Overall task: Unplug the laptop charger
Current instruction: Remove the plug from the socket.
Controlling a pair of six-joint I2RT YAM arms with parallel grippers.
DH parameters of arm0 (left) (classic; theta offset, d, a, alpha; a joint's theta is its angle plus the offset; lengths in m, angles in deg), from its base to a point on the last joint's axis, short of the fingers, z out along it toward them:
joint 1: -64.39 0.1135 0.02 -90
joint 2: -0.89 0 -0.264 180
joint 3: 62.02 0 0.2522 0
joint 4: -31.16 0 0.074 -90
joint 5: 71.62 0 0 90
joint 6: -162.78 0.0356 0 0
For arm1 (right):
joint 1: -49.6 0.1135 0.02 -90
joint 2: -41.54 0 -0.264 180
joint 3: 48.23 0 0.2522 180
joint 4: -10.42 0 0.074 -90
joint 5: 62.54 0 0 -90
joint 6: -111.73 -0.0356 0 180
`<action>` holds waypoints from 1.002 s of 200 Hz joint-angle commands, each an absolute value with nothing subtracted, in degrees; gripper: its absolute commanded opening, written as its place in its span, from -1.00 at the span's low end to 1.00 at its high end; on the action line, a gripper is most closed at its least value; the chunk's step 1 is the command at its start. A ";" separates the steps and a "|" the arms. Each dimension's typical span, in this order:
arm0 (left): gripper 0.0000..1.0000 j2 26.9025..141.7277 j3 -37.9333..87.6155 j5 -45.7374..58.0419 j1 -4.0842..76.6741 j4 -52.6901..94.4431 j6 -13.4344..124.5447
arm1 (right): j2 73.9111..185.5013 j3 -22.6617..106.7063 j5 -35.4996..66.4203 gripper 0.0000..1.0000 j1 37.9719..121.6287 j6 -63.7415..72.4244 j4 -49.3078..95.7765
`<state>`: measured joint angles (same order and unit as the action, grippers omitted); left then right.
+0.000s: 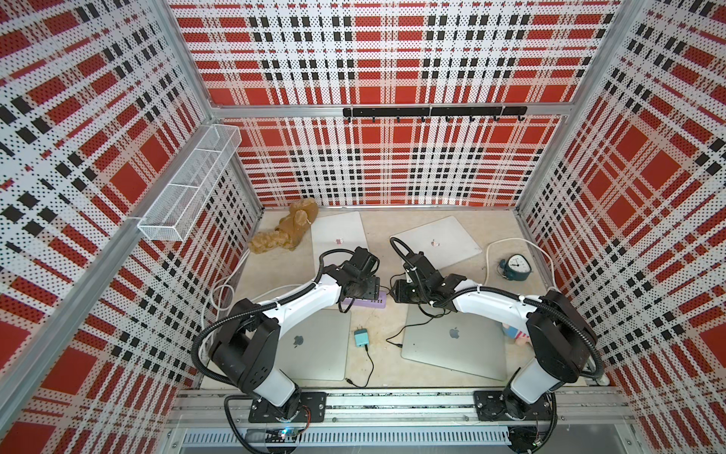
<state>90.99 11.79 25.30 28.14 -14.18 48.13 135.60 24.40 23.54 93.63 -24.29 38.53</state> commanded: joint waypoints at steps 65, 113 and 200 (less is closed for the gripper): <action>0.28 94.54 11.28 30.21 27.48 -13.97 47.11 | 134.64 23.61 24.46 -0.15 93.73 -24.68 38.16; 0.15 95.95 11.03 29.55 27.92 -11.95 45.92 | 134.40 23.10 24.41 -0.15 93.80 -24.84 38.19; 0.11 96.03 10.02 28.23 28.60 -7.79 44.61 | 134.91 22.30 23.42 -0.16 93.94 -25.55 36.89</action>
